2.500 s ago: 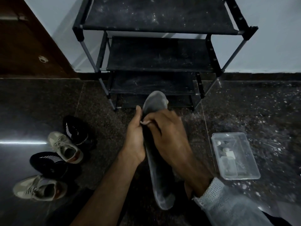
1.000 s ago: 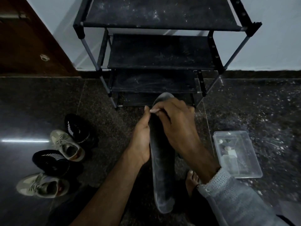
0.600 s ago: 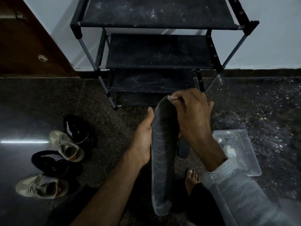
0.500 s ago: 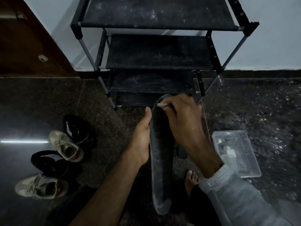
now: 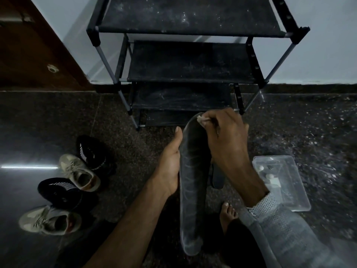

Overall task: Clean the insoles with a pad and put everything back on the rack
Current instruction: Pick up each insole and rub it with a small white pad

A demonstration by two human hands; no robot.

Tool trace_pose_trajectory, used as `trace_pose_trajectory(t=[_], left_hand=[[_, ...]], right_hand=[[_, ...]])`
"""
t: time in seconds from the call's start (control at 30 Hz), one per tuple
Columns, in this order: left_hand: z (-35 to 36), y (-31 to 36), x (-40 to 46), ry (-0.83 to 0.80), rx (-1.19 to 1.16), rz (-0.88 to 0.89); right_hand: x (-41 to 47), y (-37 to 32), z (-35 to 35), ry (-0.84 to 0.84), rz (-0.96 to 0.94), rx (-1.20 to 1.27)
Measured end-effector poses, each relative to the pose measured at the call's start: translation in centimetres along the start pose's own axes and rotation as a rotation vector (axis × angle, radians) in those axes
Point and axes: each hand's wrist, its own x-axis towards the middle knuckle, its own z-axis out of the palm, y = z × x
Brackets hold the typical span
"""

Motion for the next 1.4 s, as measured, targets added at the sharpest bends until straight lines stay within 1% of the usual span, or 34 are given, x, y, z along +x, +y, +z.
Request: trace_pose_trajectory(t=[0.1, 0.2, 0.33, 0.47, 0.53, 0.7, 0.87, 0.93, 1.07, 1.13, 1.2, 1.3, 1.33, 1.4], left_hand=[[0.1, 0.3, -0.2, -0.028, -0.029, -0.003], [0.1, 0.4, -0.3, -0.038, -0.039, -0.006], [0.2, 0.5, -0.4, -0.061, -0.098, -0.020], [0.4, 0.3, -0.6, -0.109, -0.140, -0.054], [0.5, 0.1, -0.5, -0.107, -0.120, -0.055], [0.6, 0.4, -0.5, -0.055, -0.087, -0.017], [0.2, 0.4, -0.4, -0.073, -0.070, 0.003], [0.0, 0.3, -0.3, -0.074, -0.077, 0.013], [-0.7, 0.6, 0.0, -0.047, -0.171, 0.042], [-0.9, 0.7, 0.1, -0.029, -0.201, 0.048], [-0.8, 0.7, 0.2, -0.009, -0.193, 0.055], [-0.4, 0.5, 0.1, -0.003, -0.151, 0.052], [-0.2, 0.4, 0.0, -0.008, -0.143, 0.048], [-0.2, 0.4, 0.0, -0.024, -0.146, 0.046]], right_hand=[[0.1, -0.1, -0.1, 0.013, 0.023, 0.197], [0.5, -0.1, -0.6, -0.013, 0.043, 0.258], [0.7, -0.3, -0.8, 0.001, 0.045, 0.264], [1.1, 0.3, -1.2, 0.084, 0.052, 0.262], [1.2, 0.5, -1.3, 0.111, 0.059, 0.268], [0.8, 0.4, -0.8, 0.084, -0.028, 0.149], [0.7, 0.4, -0.8, 0.048, -0.084, 0.082], [0.4, 0.2, -0.8, -0.007, -0.093, 0.104], [-0.8, -1.2, -0.2, -0.235, -0.156, 0.134], [-1.2, -1.7, 0.2, -0.294, -0.183, 0.109], [-1.1, -1.7, 0.3, -0.261, -0.191, 0.062], [-0.6, -0.9, 0.1, -0.104, -0.145, -0.027], [-0.4, -0.7, -0.1, -0.079, -0.125, -0.050], [-0.4, -0.8, -0.2, -0.106, -0.102, -0.079]])
